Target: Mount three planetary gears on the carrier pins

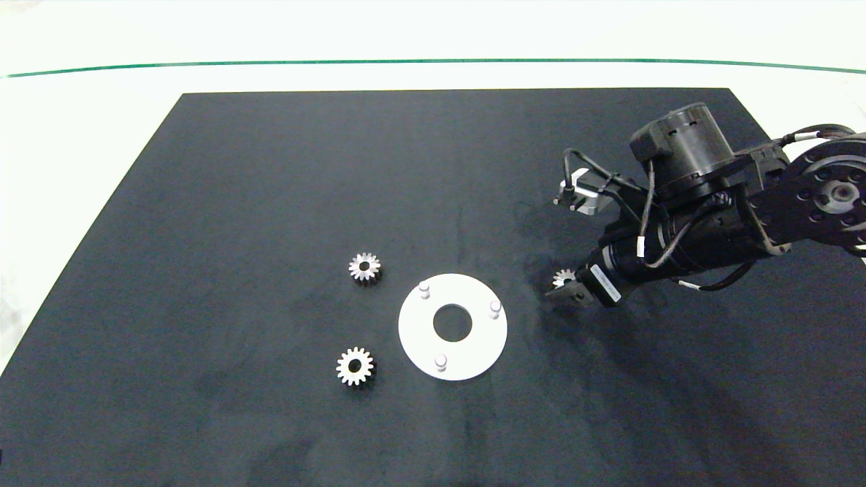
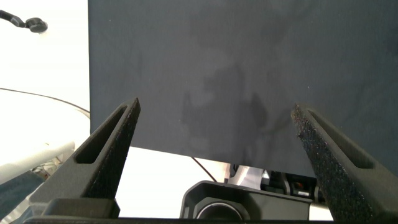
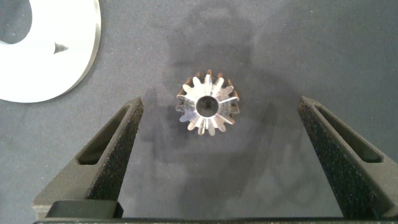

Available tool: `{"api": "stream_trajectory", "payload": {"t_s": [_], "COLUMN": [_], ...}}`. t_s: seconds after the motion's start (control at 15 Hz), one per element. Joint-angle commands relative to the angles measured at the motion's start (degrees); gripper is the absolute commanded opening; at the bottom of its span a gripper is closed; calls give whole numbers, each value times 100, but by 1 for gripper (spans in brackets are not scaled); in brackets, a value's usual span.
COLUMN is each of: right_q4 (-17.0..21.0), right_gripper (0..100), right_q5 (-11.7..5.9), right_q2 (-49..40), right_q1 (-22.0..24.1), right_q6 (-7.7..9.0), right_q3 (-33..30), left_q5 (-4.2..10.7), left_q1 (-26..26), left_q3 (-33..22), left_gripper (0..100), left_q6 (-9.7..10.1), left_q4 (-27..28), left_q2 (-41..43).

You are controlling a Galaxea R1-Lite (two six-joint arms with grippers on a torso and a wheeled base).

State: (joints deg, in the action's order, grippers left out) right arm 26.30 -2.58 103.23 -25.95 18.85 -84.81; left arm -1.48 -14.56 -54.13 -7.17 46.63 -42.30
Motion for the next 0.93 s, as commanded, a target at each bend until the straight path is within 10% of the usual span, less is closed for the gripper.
{"api": "stream_trajectory", "payload": {"t_s": [0.07, 0.93], "right_q4": [16, 16], "right_gripper": [100, 100], "right_q5": [-93, -172], "right_q2": [22, 303], "right_q1": [-112, -129], "right_q6": [5, -13], "right_q3": [17, -9], "left_q5": [-2, -2], "left_q1": [-3, -3], "left_q3": [-1, -10], "left_gripper": [100, 100], "left_q6": [-4, -13], "left_q4": [22, 30], "left_q2": [29, 29]}}
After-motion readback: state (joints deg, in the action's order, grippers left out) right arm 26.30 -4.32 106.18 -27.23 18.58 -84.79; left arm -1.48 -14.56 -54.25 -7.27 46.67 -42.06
